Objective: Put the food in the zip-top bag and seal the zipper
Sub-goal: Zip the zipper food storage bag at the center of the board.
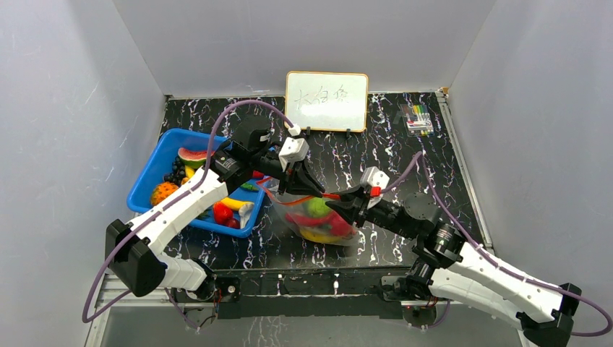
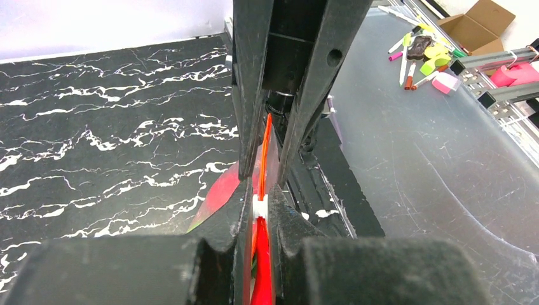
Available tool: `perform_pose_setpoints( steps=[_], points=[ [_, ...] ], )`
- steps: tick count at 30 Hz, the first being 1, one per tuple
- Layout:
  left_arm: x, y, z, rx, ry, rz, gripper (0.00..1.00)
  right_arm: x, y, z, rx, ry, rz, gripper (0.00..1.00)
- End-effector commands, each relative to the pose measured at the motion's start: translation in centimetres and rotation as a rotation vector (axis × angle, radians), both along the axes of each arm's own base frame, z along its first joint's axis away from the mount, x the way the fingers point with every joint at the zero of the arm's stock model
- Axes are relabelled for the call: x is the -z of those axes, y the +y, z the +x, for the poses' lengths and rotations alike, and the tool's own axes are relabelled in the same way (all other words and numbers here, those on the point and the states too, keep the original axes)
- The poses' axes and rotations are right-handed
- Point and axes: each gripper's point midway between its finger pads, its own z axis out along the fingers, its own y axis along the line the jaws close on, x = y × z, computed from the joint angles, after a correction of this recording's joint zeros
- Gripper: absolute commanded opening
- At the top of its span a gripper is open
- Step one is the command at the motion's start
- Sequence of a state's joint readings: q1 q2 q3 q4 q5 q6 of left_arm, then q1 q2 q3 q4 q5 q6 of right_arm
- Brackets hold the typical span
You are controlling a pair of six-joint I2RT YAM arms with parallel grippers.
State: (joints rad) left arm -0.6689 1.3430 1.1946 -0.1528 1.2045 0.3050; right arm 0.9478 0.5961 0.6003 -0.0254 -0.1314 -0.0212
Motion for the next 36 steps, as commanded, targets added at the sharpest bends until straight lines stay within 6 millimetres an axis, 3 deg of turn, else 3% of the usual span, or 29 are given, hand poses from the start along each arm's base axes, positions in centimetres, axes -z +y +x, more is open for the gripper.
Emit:
perform_pose_setpoints(
  steps=[1, 17, 18, 20, 24, 25, 28, 29, 36],
  points=[
    [-1.9, 0.4, -0.9, 0.038, -0.041, -0.065, 0.00, -3.8, 0.8, -0.1, -0.034, -0.066, 0.072, 0.22],
    [-1.0, 0.7, -1.4, 0.057, -0.022, -0.042, 0.00, -4.7, 0.8, 0.4, -0.011, -0.092, 0.076, 0.19],
    [-1.0, 0.7, -1.4, 0.058, -0.022, -0.042, 0.00, -4.7, 0.8, 0.4, -0.013, -0.094, 0.074, 0.17],
    [-1.0, 0.8, -1.4, 0.058, -0.022, -0.039, 0.00, -4.7, 0.9, 0.2, -0.025, -0.098, 0.063, 0.02],
    [-0.8, 0.9, -1.4, 0.050, -0.026, -0.027, 0.00, -4.2, 0.8, 0.0, -0.037, -0.089, 0.030, 0.00],
    [-0.7, 1.0, -1.3, 0.043, -0.027, -0.020, 0.04, -4.1, 0.7, -0.1, -0.038, -0.088, 0.028, 0.00],
    [-0.8, 1.1, -1.3, 0.024, -0.043, -0.012, 0.39, -4.2, 0.6, -0.3, -0.042, -0.092, 0.032, 0.00],
    [-0.7, 1.2, -1.2, 0.016, -0.050, -0.011, 0.45, -4.3, 0.5, -0.4, -0.044, -0.096, 0.036, 0.00],
    [-0.7, 1.1, -0.8, -0.003, -0.065, -0.009, 0.46, -4.3, 0.6, -0.5, -0.055, -0.103, 0.044, 0.00]
  ],
)
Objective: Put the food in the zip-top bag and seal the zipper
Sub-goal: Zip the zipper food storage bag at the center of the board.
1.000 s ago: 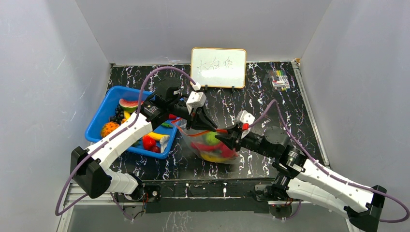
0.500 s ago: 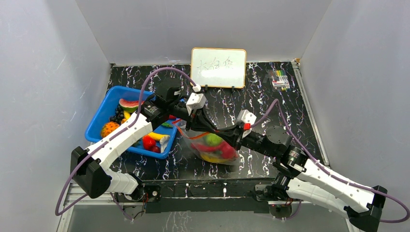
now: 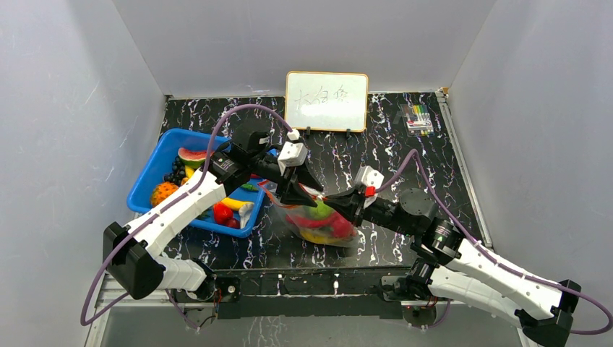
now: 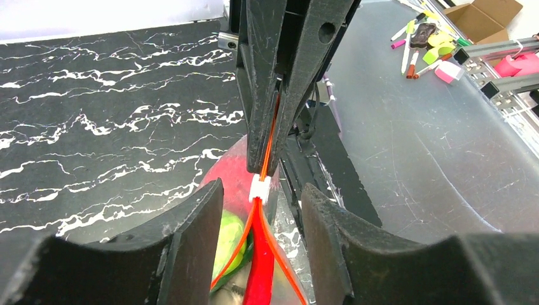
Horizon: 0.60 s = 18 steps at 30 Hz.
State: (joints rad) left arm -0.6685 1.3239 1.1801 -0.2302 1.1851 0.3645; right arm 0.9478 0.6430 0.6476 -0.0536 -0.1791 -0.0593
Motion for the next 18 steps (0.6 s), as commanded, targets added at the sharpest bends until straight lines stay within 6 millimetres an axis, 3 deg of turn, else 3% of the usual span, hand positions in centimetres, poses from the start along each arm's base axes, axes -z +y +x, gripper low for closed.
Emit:
perform_pose_setpoints(
  steps=[1, 11, 12, 15, 18],
  points=[
    [-1.70, 0.37, -0.29, 0.006, -0.059, -0.042, 0.44, -4.08, -0.19, -0.28, -0.010, -0.083, 0.088, 0.00],
    [-2.08, -0.01, -0.50, 0.042, -0.032, -0.067, 0.18, -4.23, 0.01, -0.33, -0.016, -0.075, 0.101, 0.00],
    [-2.02, 0.00, -0.55, 0.045, -0.030, -0.067, 0.19, -4.26, 0.00, -0.31, -0.015, -0.075, 0.102, 0.00],
    [-1.75, 0.02, -0.62, 0.046, -0.023, -0.062, 0.36, -4.33, 0.00, -0.28, -0.013, -0.077, 0.106, 0.00],
    [-1.52, -0.02, -0.53, 0.047, -0.023, -0.058, 0.38, -4.42, 0.07, -0.22, -0.013, -0.078, 0.108, 0.00]
  ],
)
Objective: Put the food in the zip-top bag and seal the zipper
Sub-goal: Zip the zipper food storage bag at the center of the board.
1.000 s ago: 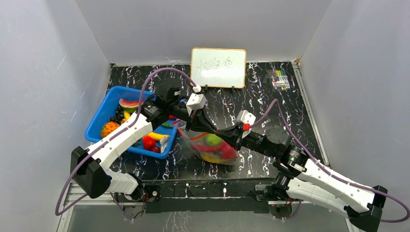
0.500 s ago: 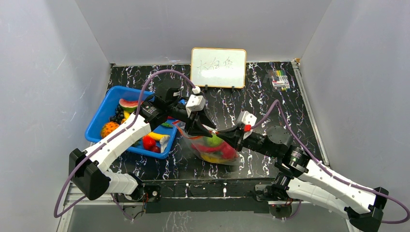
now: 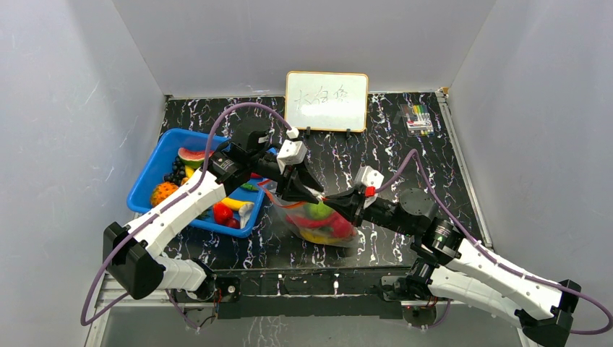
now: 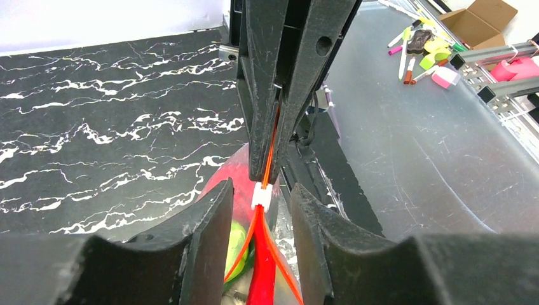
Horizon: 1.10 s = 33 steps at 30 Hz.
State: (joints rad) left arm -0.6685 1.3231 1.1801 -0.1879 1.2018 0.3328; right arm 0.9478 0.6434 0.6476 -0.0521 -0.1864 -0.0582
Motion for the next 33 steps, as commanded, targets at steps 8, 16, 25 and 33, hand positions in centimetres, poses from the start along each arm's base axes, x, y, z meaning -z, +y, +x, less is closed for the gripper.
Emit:
perform_pose_setpoints(
  steps=[8, 16, 25, 33],
  points=[
    [-1.0, -0.2, -0.3, 0.061, 0.016, -0.025, 0.16, -5.6, 0.3, -0.2, -0.020, -0.100, 0.138, 0.00],
    [-1.0, 0.3, -0.8, 0.062, -0.008, -0.021, 0.00, -5.5, -0.1, 0.2, 0.014, -0.091, 0.126, 0.00],
    [-1.2, 0.7, -0.4, 0.009, -0.032, 0.010, 0.00, -5.8, -2.4, 1.2, 0.135, -0.107, 0.139, 0.00],
    [-1.1, 1.0, -0.5, -0.014, -0.041, 0.018, 0.00, -6.4, -3.7, 1.6, 0.198, -0.104, 0.159, 0.00]
  ],
)
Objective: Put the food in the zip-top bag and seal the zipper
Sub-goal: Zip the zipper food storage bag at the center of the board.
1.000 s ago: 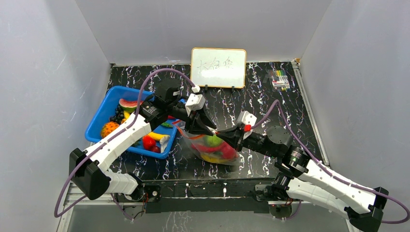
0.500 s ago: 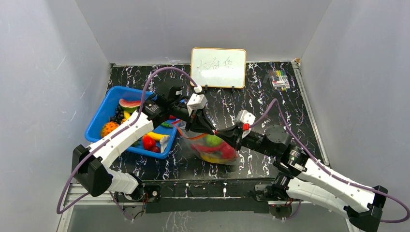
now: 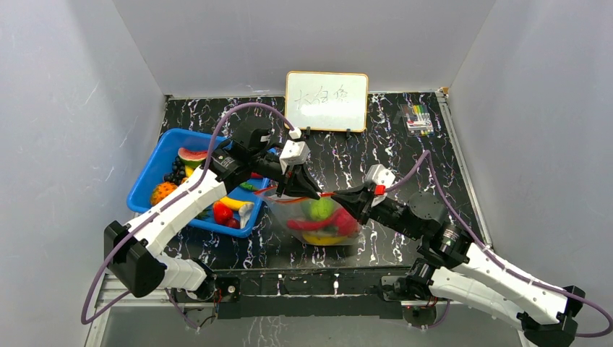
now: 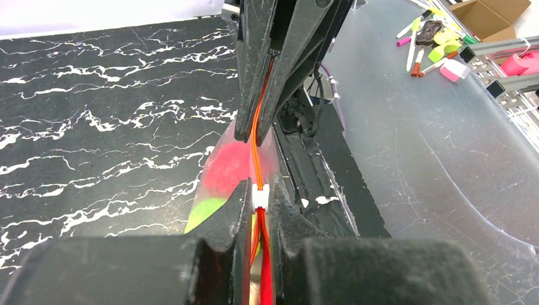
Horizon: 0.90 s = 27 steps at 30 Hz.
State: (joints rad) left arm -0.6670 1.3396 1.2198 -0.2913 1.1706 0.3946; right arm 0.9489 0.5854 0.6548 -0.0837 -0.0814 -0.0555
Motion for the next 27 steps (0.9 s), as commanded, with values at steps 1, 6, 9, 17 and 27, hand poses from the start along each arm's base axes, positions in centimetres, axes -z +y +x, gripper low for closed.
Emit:
perform_pose_setpoints(
  steps=[1, 6, 9, 17, 27],
  points=[
    [-1.6, 0.8, -0.8, 0.000, -0.039, -0.022, 0.00, -5.4, -2.2, 0.9, 0.109, -0.094, 0.130, 0.00],
    [-1.7, 1.0, -0.8, -0.019, -0.049, -0.017, 0.00, -5.8, -3.8, 1.8, 0.210, -0.094, 0.156, 0.00],
    [-1.7, 1.3, -0.9, -0.034, -0.053, -0.013, 0.00, -6.0, -4.4, 2.2, 0.244, -0.095, 0.167, 0.00],
    [-0.7, 2.2, -1.3, -0.068, -0.056, 0.026, 0.00, -5.7, -4.9, 2.9, 0.299, -0.070, 0.171, 0.00],
    [0.0, 3.2, -2.1, -0.092, -0.057, 0.052, 0.00, -6.2, -7.0, 3.7, 0.409, -0.039, 0.229, 0.00]
  ],
)
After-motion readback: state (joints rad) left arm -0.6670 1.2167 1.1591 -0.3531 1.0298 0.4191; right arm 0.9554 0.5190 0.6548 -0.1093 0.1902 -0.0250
